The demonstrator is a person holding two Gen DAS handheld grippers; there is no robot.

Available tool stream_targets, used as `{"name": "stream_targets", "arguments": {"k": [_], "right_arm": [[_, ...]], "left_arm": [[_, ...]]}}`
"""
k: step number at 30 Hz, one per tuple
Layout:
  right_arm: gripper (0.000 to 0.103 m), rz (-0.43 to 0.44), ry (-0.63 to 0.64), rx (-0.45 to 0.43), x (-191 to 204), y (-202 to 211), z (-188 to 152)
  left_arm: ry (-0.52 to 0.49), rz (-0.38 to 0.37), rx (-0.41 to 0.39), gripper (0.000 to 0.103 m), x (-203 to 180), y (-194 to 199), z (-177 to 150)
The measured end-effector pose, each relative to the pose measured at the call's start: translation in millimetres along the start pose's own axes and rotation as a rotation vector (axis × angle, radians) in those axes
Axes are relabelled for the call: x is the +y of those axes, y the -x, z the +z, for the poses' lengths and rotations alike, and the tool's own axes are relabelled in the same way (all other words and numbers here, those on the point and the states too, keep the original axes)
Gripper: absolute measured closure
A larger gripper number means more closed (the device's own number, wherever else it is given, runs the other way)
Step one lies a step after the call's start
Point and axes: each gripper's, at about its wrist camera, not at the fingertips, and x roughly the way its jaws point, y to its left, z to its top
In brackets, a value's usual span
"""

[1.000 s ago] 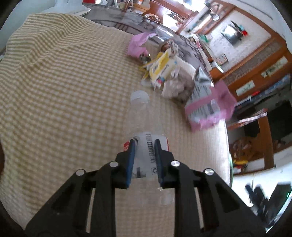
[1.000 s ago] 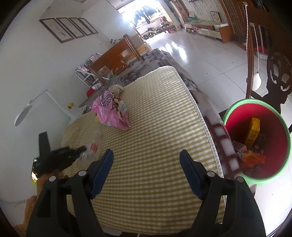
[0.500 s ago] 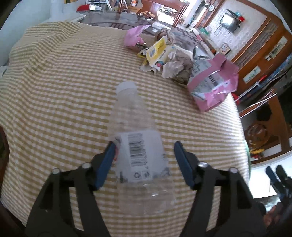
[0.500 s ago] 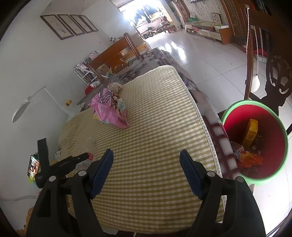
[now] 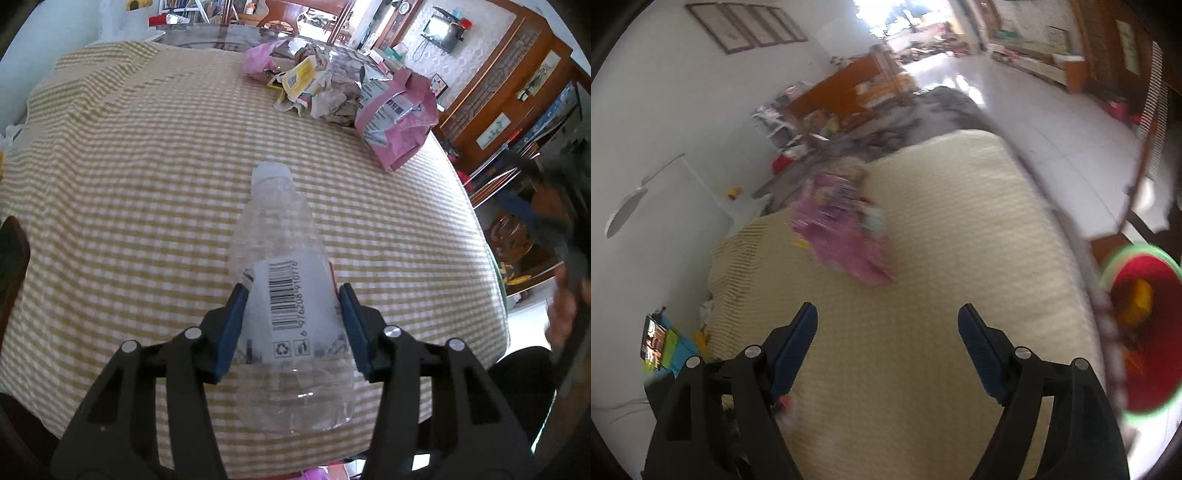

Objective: Collect trash
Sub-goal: 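Grasp the clear plastic bottle with the left tool while the right tool grasps the pink bag, then carry the bottle and pink bag to the red bucket and open both tools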

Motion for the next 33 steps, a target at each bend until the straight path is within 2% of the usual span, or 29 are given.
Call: {"name": "stream_targets", "arguments": {"k": [1, 4, 9, 10, 11, 12, 16, 19, 25, 33], "right_arm": [[0.017, -0.015, 0.029, -0.018, 12.6, -9.0, 5.7], [0.012, -0.067, 0.117, -0.047, 39.2, -34.6, 20.3], [0.013, -0.144, 0.167, 0.033, 53.2, -85.3, 38.2], [0.019, -0.155, 0.169, 0.041, 53.5, -90.6, 40.2], [0.036, -0.168, 0.178, 0.039, 54.3, -93.8, 41.8], [0.046, -0.172, 0.187, 0.038, 54.5, -94.0, 42.6], [0.059, -0.138, 0.201, 0.004, 53.1, -77.5, 39.2], [0.064, -0.1, 0.207, -0.02, 49.9, -54.9, 30.7], [0.065, -0.043, 0.219, -0.037, 38.5, -8.2, 3.1], [0.065, -0.023, 0.176, -0.038, 19.1, 28.3, -34.8]], "left_arm": [[0.006, -0.007, 0.001, 0.054, 1.7, 0.4, -0.3], [0.018, -0.027, 0.01, 0.053, 5.0, 1.0, -1.2], [0.045, -0.052, 0.017, 0.051, 11.4, 2.3, -4.2], [0.044, -0.053, 0.017, 0.05, 11.7, 2.2, -5.2], [0.045, -0.055, 0.017, 0.05, 11.8, 2.1, -5.9], [0.047, -0.057, 0.017, 0.049, 12.3, 1.8, -6.7], [0.056, -0.064, 0.024, 0.047, 13.6, 0.6, -8.9], [0.074, -0.068, 0.029, 0.044, 16.1, -0.3, -9.5], [0.093, -0.063, 0.027, 0.041, 18.5, 0.4, -10.3], [0.086, -0.05, 0.034, 0.041, 12.9, -1.2, -10.6]]}}
